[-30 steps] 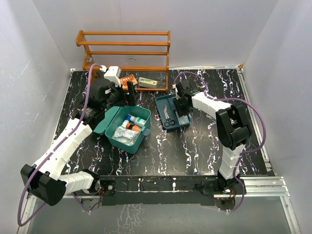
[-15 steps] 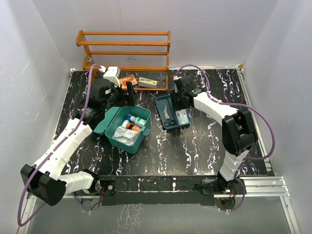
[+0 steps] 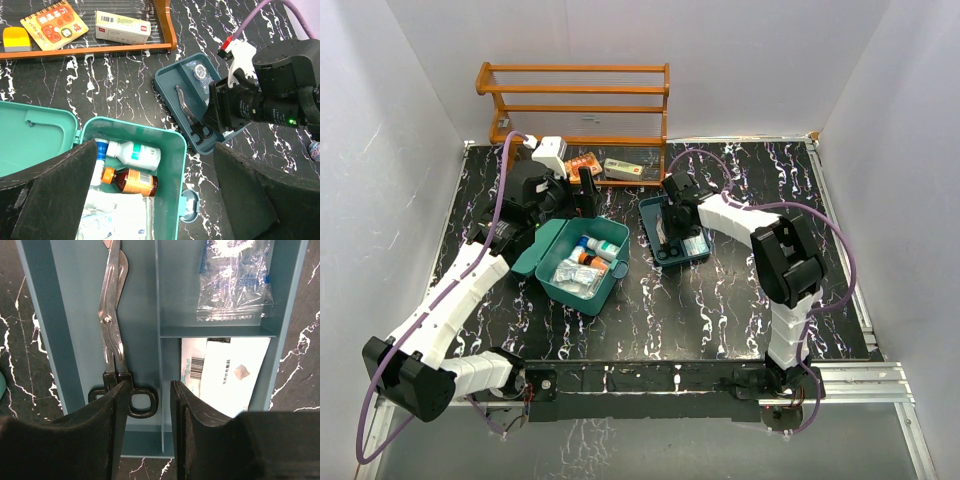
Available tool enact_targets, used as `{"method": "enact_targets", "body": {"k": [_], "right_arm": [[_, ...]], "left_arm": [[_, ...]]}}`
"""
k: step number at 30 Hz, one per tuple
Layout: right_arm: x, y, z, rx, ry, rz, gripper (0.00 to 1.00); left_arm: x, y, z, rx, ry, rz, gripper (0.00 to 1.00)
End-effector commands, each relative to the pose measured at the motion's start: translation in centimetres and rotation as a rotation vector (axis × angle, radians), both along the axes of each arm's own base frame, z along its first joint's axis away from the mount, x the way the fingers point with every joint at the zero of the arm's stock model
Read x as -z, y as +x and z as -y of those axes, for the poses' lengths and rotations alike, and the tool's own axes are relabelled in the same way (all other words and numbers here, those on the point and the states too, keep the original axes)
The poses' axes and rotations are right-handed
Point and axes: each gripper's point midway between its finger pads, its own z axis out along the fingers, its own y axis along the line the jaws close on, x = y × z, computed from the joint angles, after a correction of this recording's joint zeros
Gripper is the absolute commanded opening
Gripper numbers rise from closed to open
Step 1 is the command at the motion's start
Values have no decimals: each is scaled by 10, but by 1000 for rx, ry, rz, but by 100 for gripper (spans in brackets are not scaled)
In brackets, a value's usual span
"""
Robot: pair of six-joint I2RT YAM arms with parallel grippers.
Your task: Organize the medicine kit
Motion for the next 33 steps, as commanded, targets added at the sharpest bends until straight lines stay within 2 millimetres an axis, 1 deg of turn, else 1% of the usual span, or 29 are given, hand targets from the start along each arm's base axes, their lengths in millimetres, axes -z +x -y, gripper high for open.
{"method": "enact_targets", "body": {"k": [1,6,12,17,20,23,26,29,31,33], "right_arm": [[-15,27,-12,34,30,90,33],[-6,33,-15,39,12,83,25],[5,35,-13,57,-25,82,21],[14,37,-3,118,-81,89,15],[17,39,6,168,-114,104,7],[20,39,8,188,-123,111,0],[17,40,8,193,-120,119,0],[7,42,7,195,-107,138,0],[-3,42,7,196,-96,151,0],[-14,39,9,199,-89,158,0]], "left_arm": [[-19,3,-3,-14,-10,35,99],[-16,3,-5,-22,0,27,99],[-8,4,-9,-43,22,3,99],[2,5,-11,-53,54,-43,99],[14,6,-18,-81,105,-85,99],[27,4,-33,-136,161,-135,99],[45,-4,-52,-184,197,-213,99],[63,-13,-75,-235,222,-288,99],[68,-18,-89,-264,240,-324,99],[74,-23,-97,-275,242,-363,99]]}}
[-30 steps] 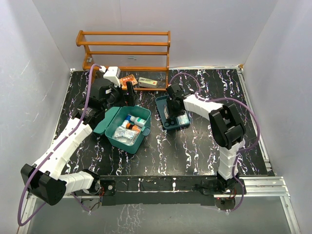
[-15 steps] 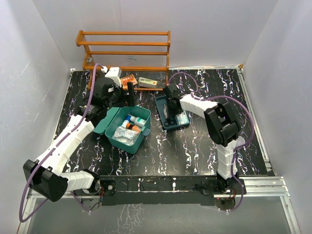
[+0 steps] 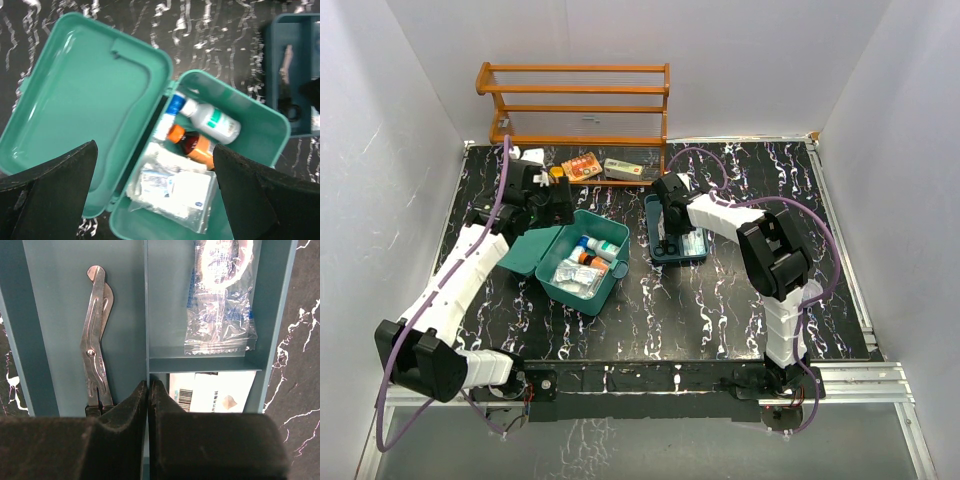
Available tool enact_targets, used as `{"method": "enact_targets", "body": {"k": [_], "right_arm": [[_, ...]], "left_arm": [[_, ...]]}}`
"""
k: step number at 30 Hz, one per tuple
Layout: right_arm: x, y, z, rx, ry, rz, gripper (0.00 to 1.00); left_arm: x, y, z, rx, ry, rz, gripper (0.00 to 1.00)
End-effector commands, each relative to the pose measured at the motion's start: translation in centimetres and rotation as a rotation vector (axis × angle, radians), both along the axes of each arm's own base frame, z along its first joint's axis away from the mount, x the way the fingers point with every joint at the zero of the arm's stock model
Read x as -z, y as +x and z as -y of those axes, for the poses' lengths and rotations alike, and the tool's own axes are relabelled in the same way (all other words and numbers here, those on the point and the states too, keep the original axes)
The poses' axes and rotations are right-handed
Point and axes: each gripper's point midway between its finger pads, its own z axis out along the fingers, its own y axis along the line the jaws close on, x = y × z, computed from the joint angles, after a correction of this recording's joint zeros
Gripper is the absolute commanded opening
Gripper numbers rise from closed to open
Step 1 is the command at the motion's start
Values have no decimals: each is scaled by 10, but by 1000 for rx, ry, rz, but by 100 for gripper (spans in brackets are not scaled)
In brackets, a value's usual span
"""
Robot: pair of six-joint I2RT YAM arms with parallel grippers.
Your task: Organize the medicine kit
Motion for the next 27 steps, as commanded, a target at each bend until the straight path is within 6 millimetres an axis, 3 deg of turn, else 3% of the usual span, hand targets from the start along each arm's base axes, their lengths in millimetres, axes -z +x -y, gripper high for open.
{"method": "enact_targets", "body": {"k": [1,8,13,18,24,27], "right_arm": [[-37,12,3,46,20,100,0],[-63,-5,12,55,49,114,0],[-75,-14,13,39,66,113,0],[-89,-18,13,29,75,113,0],[-103,-24,19,39,67,116,0],[-120,-28,24,47,73,143,0]], "left_arm": [[16,-22,-29,-58,28,-106,99],[49,-43,-20,-63,-90,-280,99],[58,-50,-9,-71,-179,-315,99],[77,-54,-12,-102,-168,-368,97],[77,-45,13,-8,-280,-349,91],[75,-45,23,12,-332,-347,87]]}}
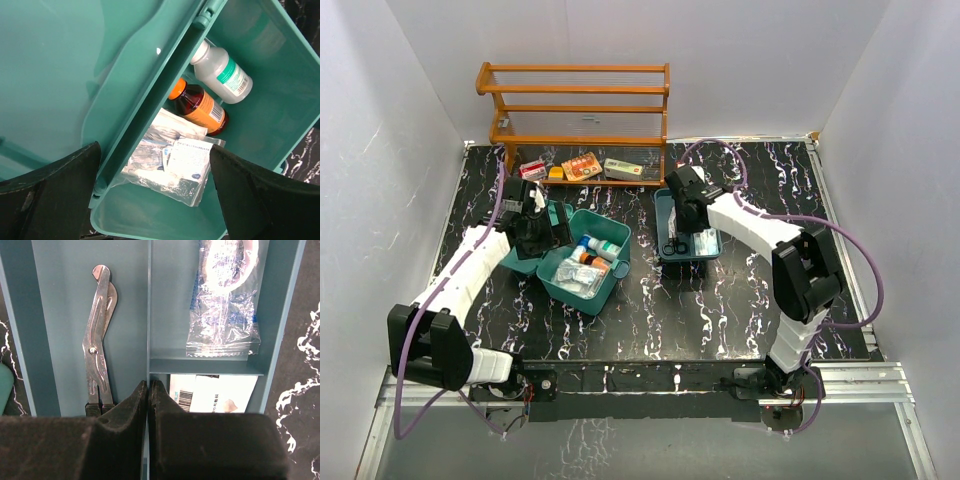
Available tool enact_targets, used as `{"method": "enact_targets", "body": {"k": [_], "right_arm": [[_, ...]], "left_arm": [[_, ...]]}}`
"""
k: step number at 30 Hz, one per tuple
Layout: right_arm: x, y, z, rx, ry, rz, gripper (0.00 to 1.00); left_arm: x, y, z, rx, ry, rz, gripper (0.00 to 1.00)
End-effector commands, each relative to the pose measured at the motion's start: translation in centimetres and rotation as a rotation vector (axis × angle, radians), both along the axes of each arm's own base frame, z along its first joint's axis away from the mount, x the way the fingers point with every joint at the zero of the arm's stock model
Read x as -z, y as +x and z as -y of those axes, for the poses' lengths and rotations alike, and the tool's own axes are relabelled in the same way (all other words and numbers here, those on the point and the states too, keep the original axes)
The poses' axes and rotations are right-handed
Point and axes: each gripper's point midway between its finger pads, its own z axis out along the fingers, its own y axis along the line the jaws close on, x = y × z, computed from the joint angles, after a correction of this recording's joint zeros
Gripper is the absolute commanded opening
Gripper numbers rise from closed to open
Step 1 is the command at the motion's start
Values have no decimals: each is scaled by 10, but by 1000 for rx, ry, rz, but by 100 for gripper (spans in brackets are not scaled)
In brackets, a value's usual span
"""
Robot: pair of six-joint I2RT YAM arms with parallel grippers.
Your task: Organize the medicine kit
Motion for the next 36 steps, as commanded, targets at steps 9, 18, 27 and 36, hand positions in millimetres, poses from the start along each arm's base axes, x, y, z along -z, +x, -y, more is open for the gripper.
{"method": "enact_targets", "body": {"k": [9,18,27,36], "right_arm": [[-85,-4,17,69,25,134,0],[-115,-12,15,88,45,91,0],[-140,-11,-11,94,138,105,0],[-139,-19,-72,28,153,96,0]], "left_arm": [[-9,-13,60,45,-392,29,81],[-17,-19,94,56,-630,16,78],[-25,-9,108,34,-739,42,79],[-38,0,54,-121,-410,167,82]]}}
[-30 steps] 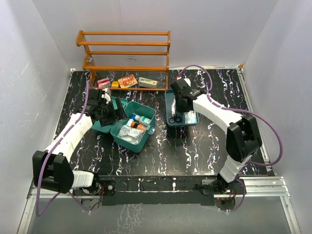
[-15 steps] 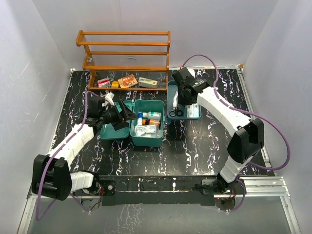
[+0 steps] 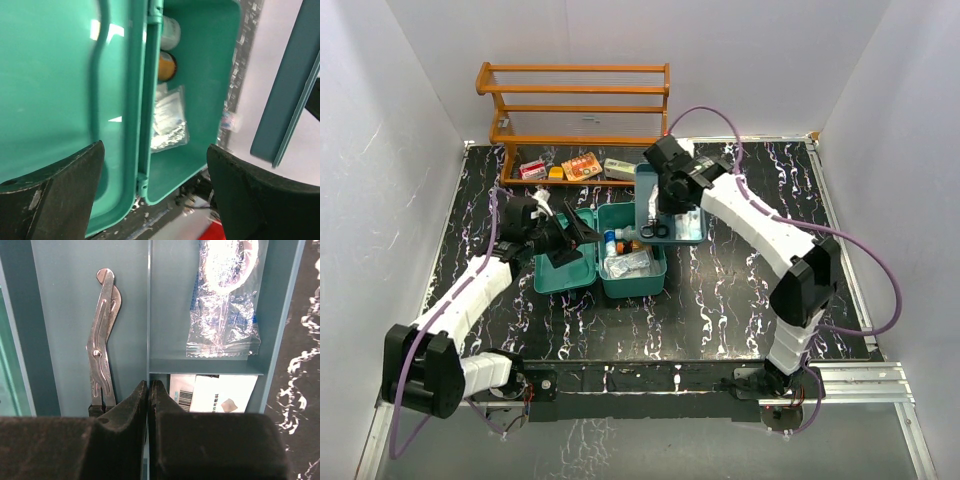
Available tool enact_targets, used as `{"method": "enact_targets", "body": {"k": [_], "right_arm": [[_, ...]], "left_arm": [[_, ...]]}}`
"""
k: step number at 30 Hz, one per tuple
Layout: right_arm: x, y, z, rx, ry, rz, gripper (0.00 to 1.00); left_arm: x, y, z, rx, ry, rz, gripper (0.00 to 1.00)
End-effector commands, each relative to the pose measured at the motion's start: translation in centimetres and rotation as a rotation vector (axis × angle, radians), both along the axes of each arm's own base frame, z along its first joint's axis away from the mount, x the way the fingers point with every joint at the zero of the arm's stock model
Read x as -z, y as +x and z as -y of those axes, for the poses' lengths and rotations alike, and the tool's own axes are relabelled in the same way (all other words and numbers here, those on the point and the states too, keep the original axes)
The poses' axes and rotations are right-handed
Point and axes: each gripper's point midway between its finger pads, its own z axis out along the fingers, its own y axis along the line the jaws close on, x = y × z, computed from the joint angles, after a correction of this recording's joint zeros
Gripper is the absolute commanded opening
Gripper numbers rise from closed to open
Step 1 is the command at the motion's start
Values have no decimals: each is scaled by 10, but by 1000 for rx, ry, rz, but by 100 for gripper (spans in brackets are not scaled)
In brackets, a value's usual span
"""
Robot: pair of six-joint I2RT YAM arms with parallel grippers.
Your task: Organize the medicine kit
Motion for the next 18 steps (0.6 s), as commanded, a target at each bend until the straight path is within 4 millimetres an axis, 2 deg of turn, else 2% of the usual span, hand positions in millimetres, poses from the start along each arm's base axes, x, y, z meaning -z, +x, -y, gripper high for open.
{"method": "enact_targets", "body": {"k": [1,5,7,11,18], "right_arm": [[-19,3,-38,-9,57,57,0],[-15,-4,-75,-55,64,53,0],[-12,-7,-87,-58,50,57,0],[-2,-11,-97,-37,50,40,0],[14,-20,-101,-26,35,-4,0]], "left_arm": [[-23,1,-40,-138,208,62,82],[-40,-2,-71,-264,319,92,82],[-48,-3,-79,-296,340,119,83],[-59,-5,-83,-311,341,170,85],[-50,-8,-85,-333,337,154,86]]}}
